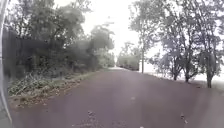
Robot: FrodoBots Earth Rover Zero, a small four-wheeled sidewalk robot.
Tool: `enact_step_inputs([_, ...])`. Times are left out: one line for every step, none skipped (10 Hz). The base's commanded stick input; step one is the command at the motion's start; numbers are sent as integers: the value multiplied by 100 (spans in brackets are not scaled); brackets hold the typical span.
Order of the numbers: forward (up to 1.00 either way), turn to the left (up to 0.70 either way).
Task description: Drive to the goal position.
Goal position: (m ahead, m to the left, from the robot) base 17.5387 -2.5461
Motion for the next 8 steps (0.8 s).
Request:
enact_step_inputs([70, 3])
enact_step_inputs([70, 3])
enact_step_inputs([70, 3])
enact_step_inputs([70, 3])
enact_step_inputs([70, 3])
enact_step_inputs([70, 4])
enact_step_inputs([70, 13])
enact_step_inputs([70, 36])
